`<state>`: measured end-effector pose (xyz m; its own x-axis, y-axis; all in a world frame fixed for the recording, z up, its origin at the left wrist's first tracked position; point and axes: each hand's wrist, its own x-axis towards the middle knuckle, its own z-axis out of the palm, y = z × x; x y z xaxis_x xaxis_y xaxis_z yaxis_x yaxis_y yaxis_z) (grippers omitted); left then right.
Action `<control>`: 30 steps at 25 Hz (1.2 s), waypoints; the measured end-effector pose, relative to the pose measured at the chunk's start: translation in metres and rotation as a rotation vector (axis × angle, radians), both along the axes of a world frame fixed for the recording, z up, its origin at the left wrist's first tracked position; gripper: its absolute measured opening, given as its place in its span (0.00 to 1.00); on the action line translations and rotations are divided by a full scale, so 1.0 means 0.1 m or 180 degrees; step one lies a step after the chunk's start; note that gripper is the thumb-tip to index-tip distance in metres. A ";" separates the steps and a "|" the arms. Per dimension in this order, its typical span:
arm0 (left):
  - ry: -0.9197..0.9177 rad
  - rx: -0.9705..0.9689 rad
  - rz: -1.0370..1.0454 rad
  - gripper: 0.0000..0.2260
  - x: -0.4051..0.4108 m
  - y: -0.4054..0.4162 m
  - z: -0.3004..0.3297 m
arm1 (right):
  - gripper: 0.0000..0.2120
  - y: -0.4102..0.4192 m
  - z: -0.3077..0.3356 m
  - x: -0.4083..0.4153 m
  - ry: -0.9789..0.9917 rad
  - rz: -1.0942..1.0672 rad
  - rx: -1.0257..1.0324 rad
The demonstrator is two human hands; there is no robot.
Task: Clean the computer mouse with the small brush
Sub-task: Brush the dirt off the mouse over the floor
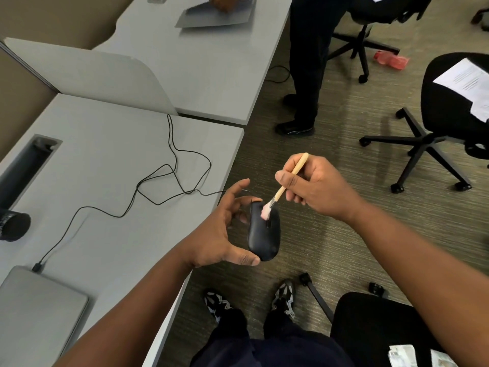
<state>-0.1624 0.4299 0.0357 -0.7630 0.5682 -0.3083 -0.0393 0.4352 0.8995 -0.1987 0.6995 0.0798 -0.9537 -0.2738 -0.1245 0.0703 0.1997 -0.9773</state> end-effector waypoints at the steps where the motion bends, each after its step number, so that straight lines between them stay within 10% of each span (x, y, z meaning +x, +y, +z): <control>1: 0.0013 -0.0009 -0.0013 0.62 0.00 0.00 0.00 | 0.10 0.00 -0.01 -0.01 0.0174 -0.0125 0.0255; 14: 0.0058 -0.0055 0.0068 0.62 -0.02 -0.02 0.01 | 0.09 0.03 0.03 0.03 0.0036 0.0020 -0.0347; 30: 0.0128 -0.0173 -0.0063 0.63 0.03 -0.04 -0.03 | 0.08 -0.03 0.03 0.02 0.0844 -0.0006 0.0735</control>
<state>-0.1589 0.4263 0.0330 -0.7642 0.5665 -0.3084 0.0054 0.4837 0.8752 -0.1967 0.6967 0.0825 -0.9617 -0.2654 0.0690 -0.1792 0.4178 -0.8907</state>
